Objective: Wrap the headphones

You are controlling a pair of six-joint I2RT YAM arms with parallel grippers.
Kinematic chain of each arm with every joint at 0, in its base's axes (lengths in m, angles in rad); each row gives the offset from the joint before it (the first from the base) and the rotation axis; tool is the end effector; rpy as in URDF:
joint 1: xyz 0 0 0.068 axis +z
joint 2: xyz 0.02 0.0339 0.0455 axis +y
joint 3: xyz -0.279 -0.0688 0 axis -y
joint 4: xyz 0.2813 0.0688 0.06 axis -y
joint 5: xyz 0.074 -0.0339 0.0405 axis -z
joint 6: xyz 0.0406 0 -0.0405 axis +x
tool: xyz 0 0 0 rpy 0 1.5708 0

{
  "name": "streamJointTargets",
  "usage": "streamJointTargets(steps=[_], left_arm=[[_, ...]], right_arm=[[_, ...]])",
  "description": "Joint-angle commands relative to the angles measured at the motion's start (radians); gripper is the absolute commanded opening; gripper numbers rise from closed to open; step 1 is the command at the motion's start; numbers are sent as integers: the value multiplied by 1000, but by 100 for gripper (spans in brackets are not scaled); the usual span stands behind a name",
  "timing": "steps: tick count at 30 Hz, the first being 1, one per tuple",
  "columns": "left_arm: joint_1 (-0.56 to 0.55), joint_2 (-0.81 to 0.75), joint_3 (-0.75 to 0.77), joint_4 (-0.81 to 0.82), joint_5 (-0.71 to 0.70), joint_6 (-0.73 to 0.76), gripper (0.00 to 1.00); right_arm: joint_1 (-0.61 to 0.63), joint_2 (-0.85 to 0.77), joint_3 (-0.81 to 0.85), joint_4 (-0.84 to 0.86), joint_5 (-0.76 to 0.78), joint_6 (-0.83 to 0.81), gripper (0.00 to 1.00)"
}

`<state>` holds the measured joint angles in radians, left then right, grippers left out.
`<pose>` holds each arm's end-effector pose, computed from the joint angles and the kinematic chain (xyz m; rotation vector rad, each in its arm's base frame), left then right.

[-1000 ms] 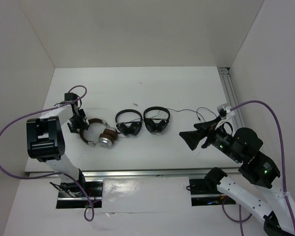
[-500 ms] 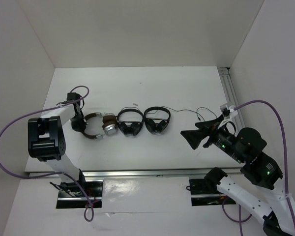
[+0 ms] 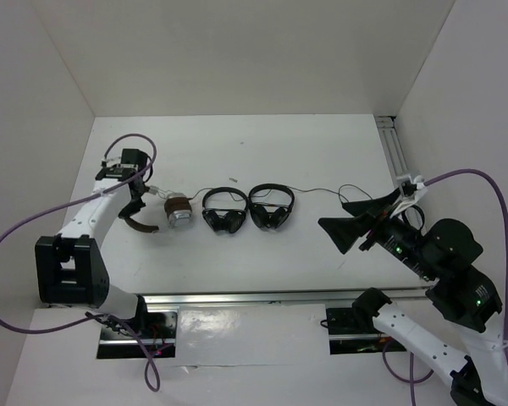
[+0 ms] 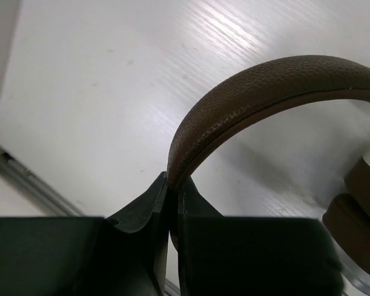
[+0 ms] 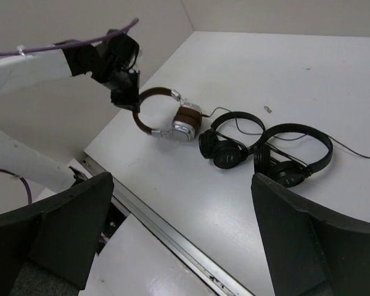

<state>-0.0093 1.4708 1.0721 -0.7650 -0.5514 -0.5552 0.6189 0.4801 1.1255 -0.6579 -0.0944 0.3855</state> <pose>0.3179 0.0183 0.2375 -0.8312 2.4166 0.5465 0.0593 0.0470 0.4581 -0.2683 1.6281 0.8518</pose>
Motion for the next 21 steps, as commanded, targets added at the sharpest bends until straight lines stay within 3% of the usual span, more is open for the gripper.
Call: streamJointTargets(steps=[1, 5, 10, 12, 17, 21], left_arm=[[3, -84, 136, -149, -152, -127, 0], [-17, -184, 256, -214, -162, -186, 0], [-50, -357, 429, -131, 25, -59, 0], [-61, -417, 530, -102, 177, 16, 0], [-95, -388, 797, -166, 477, 57, 0], [-95, -362, 911, -178, 840, 77, 0]], right_arm=[[-7, 47, -13, 30, -54, -11, 100], [-7, 83, -81, 142, -90, -40, 100], [-7, 146, -90, 250, -100, -106, 100], [-7, 169, -63, 276, -100, -131, 100], [-7, 190, 8, 287, -82, -131, 100], [-7, 204, 104, 255, -52, -131, 100]])
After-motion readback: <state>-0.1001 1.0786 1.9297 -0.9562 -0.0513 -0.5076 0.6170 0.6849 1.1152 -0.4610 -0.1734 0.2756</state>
